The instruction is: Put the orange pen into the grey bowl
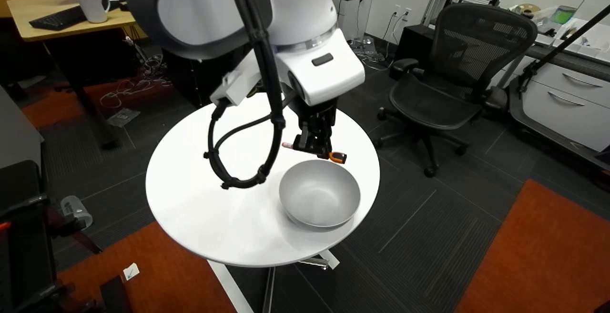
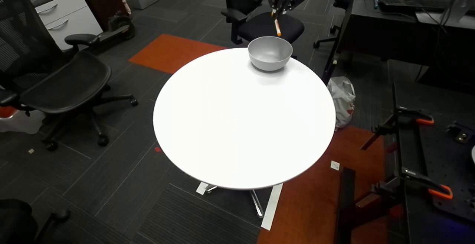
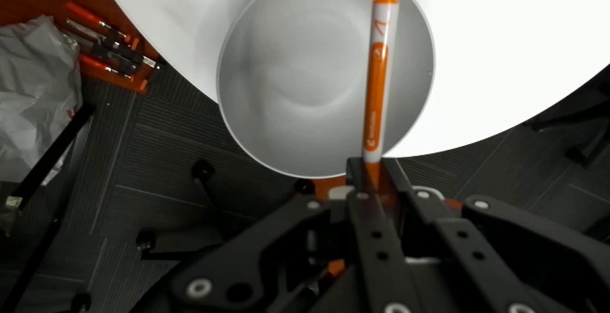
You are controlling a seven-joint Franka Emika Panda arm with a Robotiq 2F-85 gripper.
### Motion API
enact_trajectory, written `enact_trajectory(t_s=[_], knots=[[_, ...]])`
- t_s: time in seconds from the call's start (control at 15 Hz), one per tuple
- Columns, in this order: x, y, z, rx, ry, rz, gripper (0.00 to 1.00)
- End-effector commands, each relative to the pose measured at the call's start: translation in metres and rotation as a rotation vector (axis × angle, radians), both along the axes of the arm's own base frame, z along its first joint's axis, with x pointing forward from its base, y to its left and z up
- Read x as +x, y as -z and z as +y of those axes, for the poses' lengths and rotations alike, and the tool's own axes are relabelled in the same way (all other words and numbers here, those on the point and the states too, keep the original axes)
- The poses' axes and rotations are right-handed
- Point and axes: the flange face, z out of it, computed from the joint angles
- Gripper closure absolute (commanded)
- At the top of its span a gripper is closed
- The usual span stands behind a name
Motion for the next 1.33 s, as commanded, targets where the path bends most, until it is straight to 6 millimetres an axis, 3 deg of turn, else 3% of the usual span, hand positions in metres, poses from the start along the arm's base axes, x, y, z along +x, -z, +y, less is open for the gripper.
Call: enact_trajectory(t_s=[0.0,0.47,0.53,0.6,1.13,1.27], knots=[[0.021,0.02,-0.01,0.024,0.029,0.008,0.97],[0.044,0.063,-0.02,0.047,0.062,0.037,0.97],[0.046,0.066,-0.021,0.052,0.066,0.037,0.64],[0.048,0.068,-0.021,0.056,0.068,0.039,0.63],[0.057,0.075,-0.022,0.069,0.08,0.035,0.04],[0.057,0.076,-0.021,0.07,0.081,0.034,0.0]])
